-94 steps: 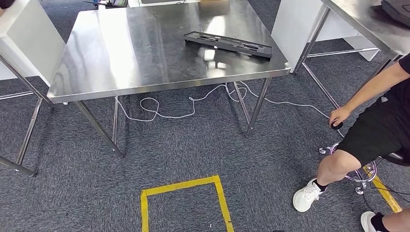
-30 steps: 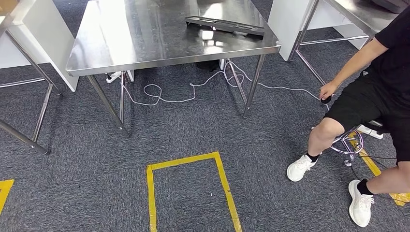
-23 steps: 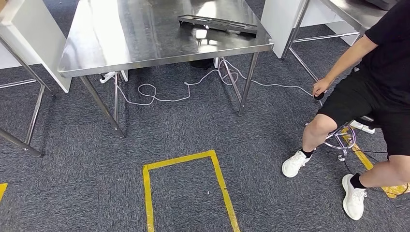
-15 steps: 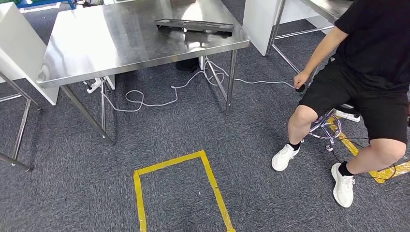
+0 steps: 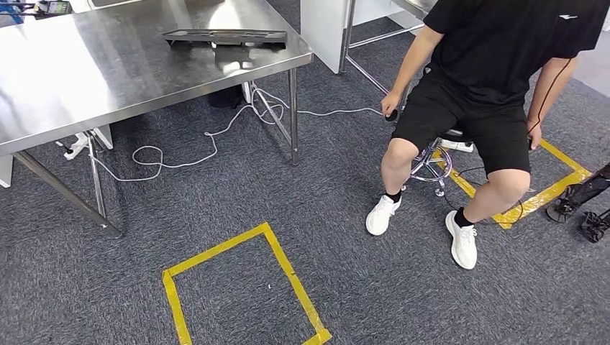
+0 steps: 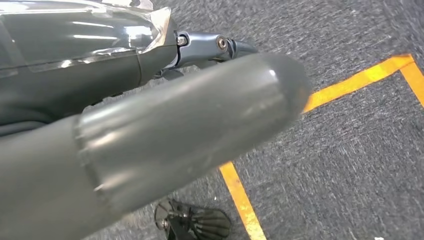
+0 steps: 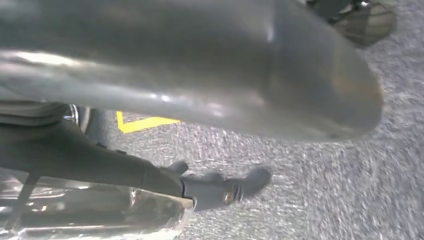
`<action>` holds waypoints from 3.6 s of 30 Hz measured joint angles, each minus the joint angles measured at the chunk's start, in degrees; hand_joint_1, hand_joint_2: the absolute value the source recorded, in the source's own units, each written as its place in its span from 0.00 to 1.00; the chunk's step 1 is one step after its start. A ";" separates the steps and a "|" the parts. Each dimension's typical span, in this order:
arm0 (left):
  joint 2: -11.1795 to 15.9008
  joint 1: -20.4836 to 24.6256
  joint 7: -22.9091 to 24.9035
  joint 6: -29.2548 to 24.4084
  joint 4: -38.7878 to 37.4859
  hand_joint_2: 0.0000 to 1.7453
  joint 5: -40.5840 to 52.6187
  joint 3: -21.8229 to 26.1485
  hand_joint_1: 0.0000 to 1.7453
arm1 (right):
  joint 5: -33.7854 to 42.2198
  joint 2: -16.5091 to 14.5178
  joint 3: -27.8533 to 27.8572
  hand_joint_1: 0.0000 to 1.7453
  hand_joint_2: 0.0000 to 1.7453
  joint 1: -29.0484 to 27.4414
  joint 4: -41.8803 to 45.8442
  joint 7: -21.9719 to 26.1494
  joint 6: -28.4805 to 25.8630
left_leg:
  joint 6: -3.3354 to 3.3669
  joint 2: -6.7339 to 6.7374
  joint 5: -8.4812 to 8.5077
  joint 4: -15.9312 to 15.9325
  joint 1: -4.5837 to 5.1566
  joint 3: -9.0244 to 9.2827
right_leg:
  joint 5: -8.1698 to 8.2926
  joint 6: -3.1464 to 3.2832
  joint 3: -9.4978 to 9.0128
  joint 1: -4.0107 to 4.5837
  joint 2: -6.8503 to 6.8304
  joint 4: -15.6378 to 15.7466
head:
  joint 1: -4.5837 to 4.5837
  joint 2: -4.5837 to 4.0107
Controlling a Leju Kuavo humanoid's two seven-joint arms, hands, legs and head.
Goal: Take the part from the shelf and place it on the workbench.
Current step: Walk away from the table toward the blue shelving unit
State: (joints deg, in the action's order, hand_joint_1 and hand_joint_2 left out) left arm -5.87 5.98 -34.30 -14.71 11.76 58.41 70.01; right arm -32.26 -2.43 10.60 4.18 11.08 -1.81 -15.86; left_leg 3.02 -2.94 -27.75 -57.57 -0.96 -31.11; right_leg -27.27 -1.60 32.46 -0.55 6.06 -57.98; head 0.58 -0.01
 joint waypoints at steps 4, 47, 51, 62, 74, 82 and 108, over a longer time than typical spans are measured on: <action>-0.03 -0.26 1.03 -0.22 0.00 0.00 0.26 0.00 0.00 | 0.00 0.05 0.00 0.00 0.00 -0.40 -0.02 -0.15 -0.31 | 0.36 3.52 0.95 1.51 0.09 0.32 | -5.30 0.34 5.33 0.09 -4.82 -10.42 | -0.58 -0.01; -1.49 0.12 7.07 -6.20 -0.02 0.00 -2.43 1.93 0.00 | -6.24 -0.51 -3.91 0.00 0.00 -0.45 -0.41 -3.25 1.54 | -2.35 7.70 -2.25 -1.96 0.12 0.09 | 0.10 1.17 -2.29 -0.59 -7.56 2.04 | -0.74 0.00; -1.56 -0.43 7.86 -6.17 -0.02 0.00 -2.37 1.96 0.00 | -6.35 -0.59 -4.26 0.00 0.00 -0.35 -0.43 -3.38 1.63 | -2.74 2.97 -9.31 -15.33 -0.17 -5.67 | 0.69 2.09 -1.96 -0.52 -4.96 2.06 | -0.62 0.00; -1.88 -0.41 8.47 -5.14 -0.02 0.00 -1.70 1.93 0.00 | -5.73 -0.17 -4.33 0.00 0.00 -0.73 -0.46 -3.28 2.42 | -0.80 -0.05 -0.82 -0.60 -0.72 0.53 | 0.27 -0.50 1.45 -0.43 -0.36 -0.95 | -0.89 0.00; -2.09 -0.18 7.91 -3.20 0.00 0.00 -0.15 1.75 0.00 | -4.64 0.44 -4.03 0.00 0.00 0.57 -0.42 -3.41 4.27 | -1.36 9.29 -1.23 -0.17 0.46 1.31 | -0.14 -0.68 -0.91 0.49 -9.86 0.90 | -1.17 0.01; -2.20 -0.30 6.43 -1.26 -0.02 0.00 1.26 1.47 0.00 | -2.69 0.80 -2.99 0.00 0.00 0.26 -0.42 -2.89 4.39 | -2.87 3.20 -10.08 -16.26 -0.21 -5.33 | 0.80 1.54 -1.36 -0.35 -4.56 1.55 | -0.90 -0.01; -0.76 0.33 9.06 -2.73 -0.01 0.00 3.04 -0.09 0.00 | -2.32 0.67 0.58 0.00 0.00 -1.05 -0.44 -1.30 3.36 | -2.59 7.59 -2.77 -2.73 -0.15 0.26 | 0.31 1.19 -0.52 -0.24 -7.60 0.47 | -1.63 0.00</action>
State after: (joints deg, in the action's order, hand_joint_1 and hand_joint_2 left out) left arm -6.63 6.31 -25.24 -17.44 11.75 61.46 69.91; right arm -34.58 -1.76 11.19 3.13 10.64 -3.11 -12.50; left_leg 0.43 4.65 -30.51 -60.30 -1.12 -30.85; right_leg -26.96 -0.40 31.94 -0.79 -1.54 -57.51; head -1.05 -0.01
